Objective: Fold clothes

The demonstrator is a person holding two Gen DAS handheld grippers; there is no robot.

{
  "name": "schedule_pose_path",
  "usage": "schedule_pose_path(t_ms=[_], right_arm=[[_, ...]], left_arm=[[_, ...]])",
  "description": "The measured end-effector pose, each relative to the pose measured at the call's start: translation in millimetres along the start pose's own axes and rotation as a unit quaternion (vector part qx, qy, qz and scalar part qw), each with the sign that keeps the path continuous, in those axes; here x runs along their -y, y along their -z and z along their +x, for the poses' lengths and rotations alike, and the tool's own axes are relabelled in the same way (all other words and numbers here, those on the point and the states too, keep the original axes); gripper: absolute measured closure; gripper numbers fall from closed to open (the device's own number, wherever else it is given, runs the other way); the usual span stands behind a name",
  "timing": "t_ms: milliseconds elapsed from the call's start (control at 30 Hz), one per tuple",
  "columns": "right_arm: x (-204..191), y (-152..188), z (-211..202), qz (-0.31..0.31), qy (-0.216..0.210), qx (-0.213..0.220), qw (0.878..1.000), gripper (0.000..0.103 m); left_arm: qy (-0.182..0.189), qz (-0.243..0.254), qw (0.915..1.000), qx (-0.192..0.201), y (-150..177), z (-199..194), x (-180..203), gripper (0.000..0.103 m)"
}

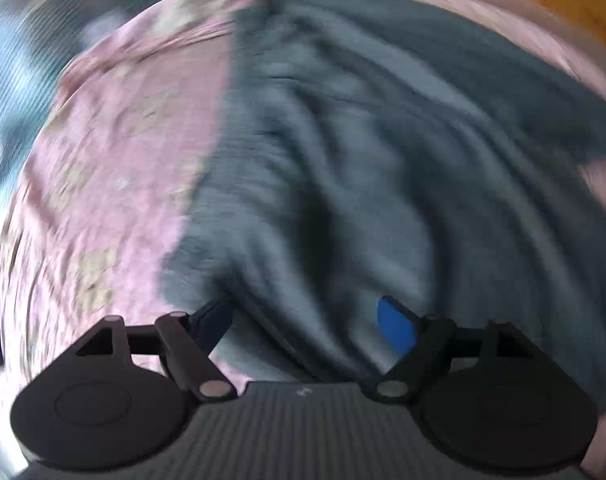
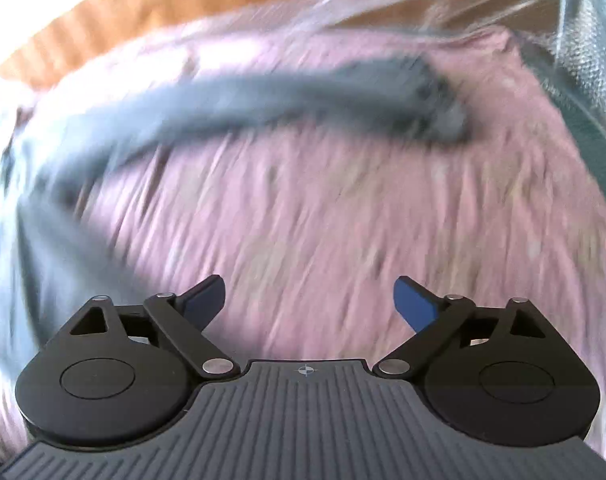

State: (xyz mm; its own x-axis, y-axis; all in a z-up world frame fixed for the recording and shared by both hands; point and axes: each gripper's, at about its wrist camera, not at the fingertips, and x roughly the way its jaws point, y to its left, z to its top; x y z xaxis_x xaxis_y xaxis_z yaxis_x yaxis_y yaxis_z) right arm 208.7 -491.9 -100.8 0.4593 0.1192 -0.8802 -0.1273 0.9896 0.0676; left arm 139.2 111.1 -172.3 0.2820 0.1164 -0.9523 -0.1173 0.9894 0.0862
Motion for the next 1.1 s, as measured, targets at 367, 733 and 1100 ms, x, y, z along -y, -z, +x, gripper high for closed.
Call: schedule_pose_path(t_ms=[367,733,1100], right_arm=[[-20.6,142.6,-88.8,0.123,0.023,-0.017,0.992,0.007],[18.9,170.0,-115.5,0.113,0.050,0.012,0.992,0.004],[156.2,137.8,-51.5,0.178,0.095,0.080,0.976,0.004]], left_arm=[[0.076,0.176,0.9803,0.049,116.4,-60.8,107.7,0.016],[0.106,0.227,0.9668,0.052,182.3,-101.2,161.1,0.012],[0.036,0.053,0.9978,-0.015,199.6,-87.0,145.9,0.011]])
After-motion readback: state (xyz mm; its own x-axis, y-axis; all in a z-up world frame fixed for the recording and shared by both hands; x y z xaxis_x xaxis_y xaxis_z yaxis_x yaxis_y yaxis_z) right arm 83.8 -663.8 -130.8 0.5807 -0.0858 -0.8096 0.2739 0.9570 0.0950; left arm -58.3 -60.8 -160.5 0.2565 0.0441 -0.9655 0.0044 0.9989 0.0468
